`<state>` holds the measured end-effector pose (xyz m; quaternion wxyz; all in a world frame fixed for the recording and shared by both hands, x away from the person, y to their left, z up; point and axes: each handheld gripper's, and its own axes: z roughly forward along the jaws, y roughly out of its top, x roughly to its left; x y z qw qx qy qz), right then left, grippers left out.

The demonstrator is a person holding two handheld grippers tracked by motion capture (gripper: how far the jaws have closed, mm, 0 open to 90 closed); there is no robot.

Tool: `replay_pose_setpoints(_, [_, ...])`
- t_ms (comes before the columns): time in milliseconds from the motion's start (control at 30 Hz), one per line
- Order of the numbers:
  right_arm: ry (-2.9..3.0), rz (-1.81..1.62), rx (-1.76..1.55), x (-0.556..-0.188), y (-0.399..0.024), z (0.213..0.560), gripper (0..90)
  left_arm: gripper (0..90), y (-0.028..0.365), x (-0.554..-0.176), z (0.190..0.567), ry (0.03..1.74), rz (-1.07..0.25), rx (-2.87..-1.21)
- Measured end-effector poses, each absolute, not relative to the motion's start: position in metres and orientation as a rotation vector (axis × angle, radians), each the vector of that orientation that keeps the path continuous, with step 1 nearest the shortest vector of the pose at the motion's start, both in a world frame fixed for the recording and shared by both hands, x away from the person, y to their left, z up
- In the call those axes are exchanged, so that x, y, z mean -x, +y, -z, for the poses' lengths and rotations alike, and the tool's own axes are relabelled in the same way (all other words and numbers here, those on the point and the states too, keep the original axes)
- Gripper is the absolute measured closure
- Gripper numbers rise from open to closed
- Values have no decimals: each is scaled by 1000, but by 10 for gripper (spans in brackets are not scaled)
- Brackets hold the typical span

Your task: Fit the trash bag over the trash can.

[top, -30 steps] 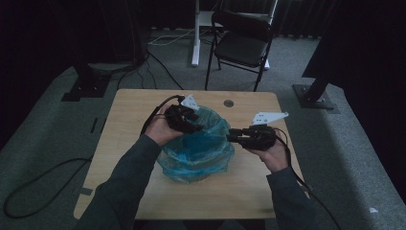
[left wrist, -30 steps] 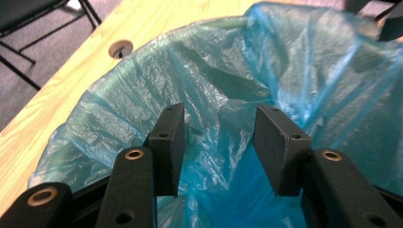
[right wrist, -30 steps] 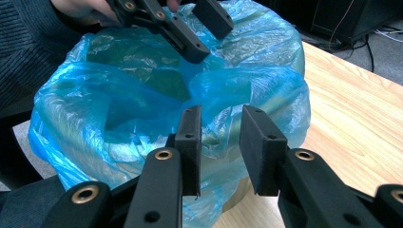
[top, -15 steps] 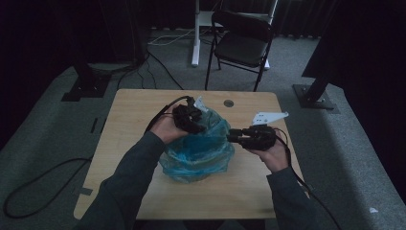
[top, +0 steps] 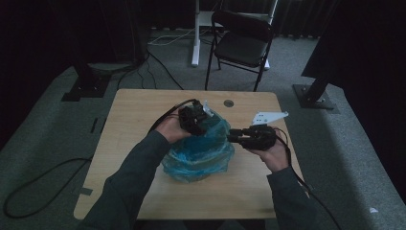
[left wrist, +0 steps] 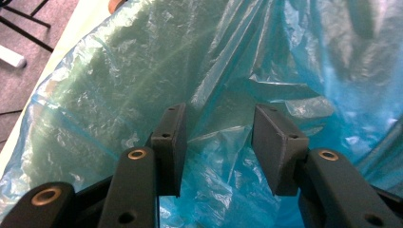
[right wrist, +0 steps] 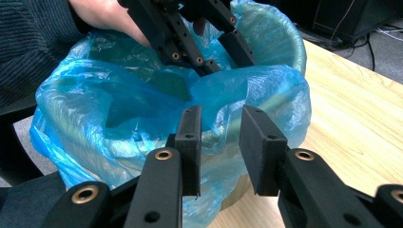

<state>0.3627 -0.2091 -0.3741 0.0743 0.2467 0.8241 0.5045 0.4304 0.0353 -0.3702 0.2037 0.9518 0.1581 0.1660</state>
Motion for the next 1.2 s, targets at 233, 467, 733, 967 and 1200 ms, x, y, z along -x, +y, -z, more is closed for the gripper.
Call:
replay_pose_setpoints(233, [2474, -1511, -739, -362, -209, 374, 693, 555, 31, -435, 374, 466, -528, -2688])
replay_pose_setpoints(467, [2474, -1515, -738, -362, -209, 374, 693, 555, 32, -442, 375, 513, -563, -2702])
replay_pose_setpoints(733, [2477, -1515, -743, -362, -210, 376, 693, 557, 32, -445, 376, 550, -584, -2699])
replay_pose_setpoints(967, [2475, -1520, -744, -362, -210, 377, 692, 557, 31, -445, 376, 551, -605, -2702])
replay_pose_setpoints(1200, [2464, -1528, -738, -361, -210, 376, 667, 548, 33, -440, 371, 525, -605, -2669])
